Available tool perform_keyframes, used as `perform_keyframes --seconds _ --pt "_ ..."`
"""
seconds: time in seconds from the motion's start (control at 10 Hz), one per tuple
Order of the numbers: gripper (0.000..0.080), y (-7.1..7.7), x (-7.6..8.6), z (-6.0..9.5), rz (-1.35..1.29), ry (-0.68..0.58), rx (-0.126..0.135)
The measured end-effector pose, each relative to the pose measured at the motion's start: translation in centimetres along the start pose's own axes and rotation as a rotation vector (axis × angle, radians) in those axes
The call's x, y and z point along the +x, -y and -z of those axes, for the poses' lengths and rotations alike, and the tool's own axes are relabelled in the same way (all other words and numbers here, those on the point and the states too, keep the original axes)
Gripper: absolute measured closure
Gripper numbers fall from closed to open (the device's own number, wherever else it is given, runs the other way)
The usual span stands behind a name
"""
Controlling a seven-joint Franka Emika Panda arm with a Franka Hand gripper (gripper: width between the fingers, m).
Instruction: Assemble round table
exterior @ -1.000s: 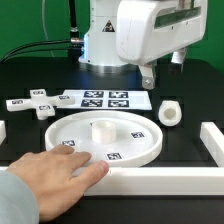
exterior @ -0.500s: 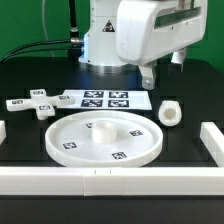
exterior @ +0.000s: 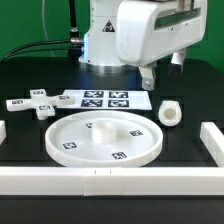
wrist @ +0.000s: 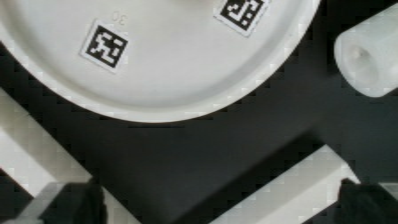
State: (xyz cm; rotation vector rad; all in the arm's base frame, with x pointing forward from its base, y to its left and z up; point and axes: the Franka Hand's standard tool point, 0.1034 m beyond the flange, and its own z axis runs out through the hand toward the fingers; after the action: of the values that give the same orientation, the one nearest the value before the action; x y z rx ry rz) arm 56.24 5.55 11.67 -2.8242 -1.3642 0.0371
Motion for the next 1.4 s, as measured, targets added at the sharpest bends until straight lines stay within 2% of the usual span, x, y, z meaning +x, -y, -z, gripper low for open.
perform_keyframes --seconds 0.1,0.2,0.3,0.5,0.6,1.0,1.4 --pt "0.015 -0.3 -0.4 -0.2 0.006 0.002 0.002" --pt "0.015 -1.9 -2.4 -1.5 0.134 -0.005 0.018" --pt "0.015 -3.6 -4.3 -2.8 0.101 -0.014 0.011" --pt "0.015 -4.8 -6.6 -5.5 0.144 -0.022 0.014" --pt "0.015 -5.3 -7.7 -6.8 0.151 -0.018 0.027" --pt "0.015 -4.9 -8.4 -8.0 0.142 -0.013 0.041" --pt "0.015 -3.6 -8.5 -8.8 0.129 -0.008 0.05"
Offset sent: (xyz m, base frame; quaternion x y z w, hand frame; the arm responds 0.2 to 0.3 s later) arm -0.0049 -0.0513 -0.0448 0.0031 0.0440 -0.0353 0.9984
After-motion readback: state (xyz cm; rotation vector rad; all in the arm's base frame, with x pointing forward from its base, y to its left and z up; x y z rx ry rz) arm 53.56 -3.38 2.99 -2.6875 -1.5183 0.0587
